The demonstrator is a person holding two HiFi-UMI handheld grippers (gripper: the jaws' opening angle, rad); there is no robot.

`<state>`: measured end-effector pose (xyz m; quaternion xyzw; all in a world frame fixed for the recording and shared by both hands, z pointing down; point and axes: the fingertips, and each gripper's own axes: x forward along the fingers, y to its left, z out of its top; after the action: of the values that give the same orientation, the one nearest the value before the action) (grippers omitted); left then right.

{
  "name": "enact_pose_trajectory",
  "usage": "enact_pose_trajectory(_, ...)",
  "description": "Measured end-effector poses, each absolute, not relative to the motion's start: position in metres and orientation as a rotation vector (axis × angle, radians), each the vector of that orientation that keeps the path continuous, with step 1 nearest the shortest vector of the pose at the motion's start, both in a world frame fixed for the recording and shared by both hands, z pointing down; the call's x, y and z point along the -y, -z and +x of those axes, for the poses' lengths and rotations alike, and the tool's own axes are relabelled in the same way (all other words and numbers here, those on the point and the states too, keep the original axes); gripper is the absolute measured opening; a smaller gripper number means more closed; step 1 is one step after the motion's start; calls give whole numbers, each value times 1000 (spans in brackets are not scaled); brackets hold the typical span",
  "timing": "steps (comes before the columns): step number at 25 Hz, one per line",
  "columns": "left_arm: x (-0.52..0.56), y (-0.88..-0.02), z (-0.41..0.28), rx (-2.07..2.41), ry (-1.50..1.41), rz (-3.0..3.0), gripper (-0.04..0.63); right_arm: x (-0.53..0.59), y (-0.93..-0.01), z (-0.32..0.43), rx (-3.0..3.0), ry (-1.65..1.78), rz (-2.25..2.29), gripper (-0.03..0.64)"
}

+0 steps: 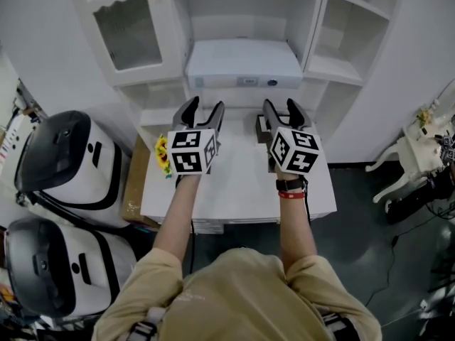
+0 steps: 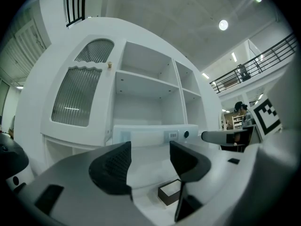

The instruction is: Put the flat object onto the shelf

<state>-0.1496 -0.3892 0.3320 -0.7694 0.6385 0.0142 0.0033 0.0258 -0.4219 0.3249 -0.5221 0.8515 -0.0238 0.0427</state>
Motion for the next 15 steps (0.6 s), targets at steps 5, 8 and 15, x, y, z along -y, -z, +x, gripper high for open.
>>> enact_pose_trajectory(5, 408, -331, -149, -2001, -35, -2410, 272, 443, -322, 26, -2601, 67, -1595, 279)
enact_pose_trajectory(8, 419, -331, -148, -2000, -31, -2415, 270, 454, -321, 26, -2601, 67, -1595, 279)
enact_pose_trajectory(15, 442, -333, -147, -2007, -20, -2421, 267, 477, -323, 27, -2606, 67, -1603, 275)
